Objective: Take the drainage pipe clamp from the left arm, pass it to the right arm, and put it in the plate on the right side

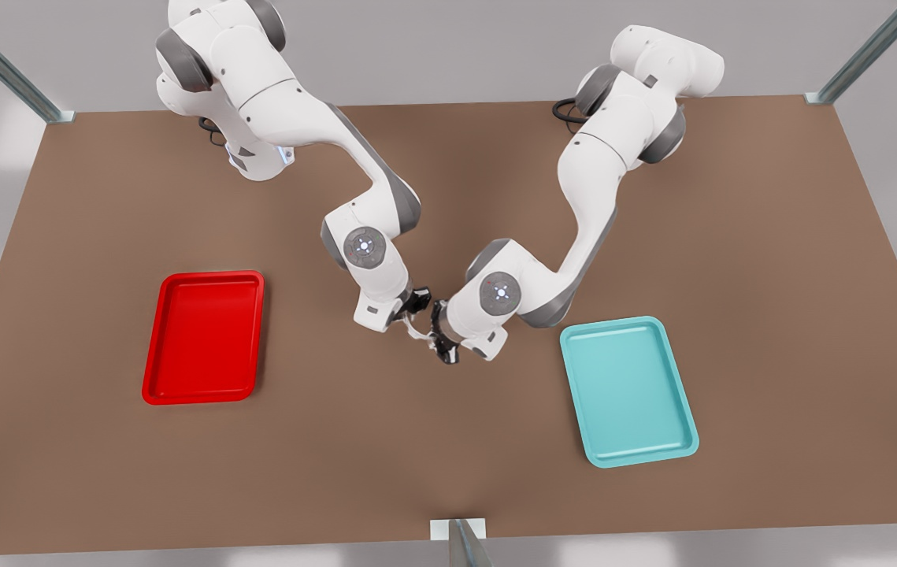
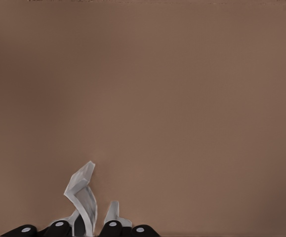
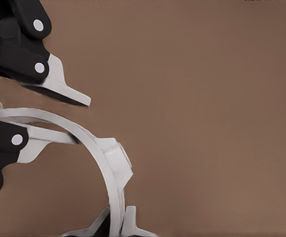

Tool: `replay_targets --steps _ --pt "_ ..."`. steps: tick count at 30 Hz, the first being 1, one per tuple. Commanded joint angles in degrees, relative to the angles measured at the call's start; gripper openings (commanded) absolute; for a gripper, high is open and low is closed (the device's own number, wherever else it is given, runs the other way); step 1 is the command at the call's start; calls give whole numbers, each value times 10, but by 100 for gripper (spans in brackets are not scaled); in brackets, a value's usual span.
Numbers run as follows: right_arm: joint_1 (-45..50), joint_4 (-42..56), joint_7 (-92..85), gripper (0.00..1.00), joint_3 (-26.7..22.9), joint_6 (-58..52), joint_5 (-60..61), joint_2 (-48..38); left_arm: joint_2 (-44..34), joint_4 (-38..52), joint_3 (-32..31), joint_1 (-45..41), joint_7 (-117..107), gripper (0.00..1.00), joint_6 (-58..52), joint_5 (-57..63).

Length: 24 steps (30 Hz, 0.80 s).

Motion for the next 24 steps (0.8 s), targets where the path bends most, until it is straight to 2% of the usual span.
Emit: replay_targets --steps 1,2,4,7,10,14,15,17,19,20,22,23,24 --pt "5 2 21 21 0 -5 -8 -2 -2 1 1 6 -30 92 -4 0" --pt "6 3 23 21 0 -5 -8 -2 -3 1 1 9 -30 100 -8 0" --pt "8 7 25 21 0 -5 -8 -1 -19 2 -9 34 -30 100 -53 -3" --pt "7 7 22 21 0 -5 -8 0 -20 3 -35 34 -33 100 -56 -3" --pt "7 7 19 21 0 -5 -8 0 -21 3 -35 35 -32 100 -57 -4" --pt "7 6 15 21 -1 -6 -8 1 -34 33 -78 98 17 100 -168 -6" --pt "7 5 16 21 0 -6 -8 1 -34 65 -78 109 65 100 -226 -14" --pt "1 -1 20 21 -1 -6 -7 3 -71 83 -71 189 294 100 -341 7" --pt "-26 -14 9 21 -3 -7 -14 4 -88 82 -76 289 590 100 -439 103" --pt "-49 -35 -16 21 -4 -7 -14 -10 -97 82 -71 337 736 100 -467 126" --pt "-98 -71 -73 21 -3 -7 -14 -35 -127 81 -80 380 965 100 -500 150" --pt "-115 -81 -100 21 -4 -14 -14 -43 -224 -36 -64 382 1232 100 -482 152" --pt "-129 -87 -103 21 -6 -28 -15 -49 -393 -285 -31 383 1392 100 -315 134"
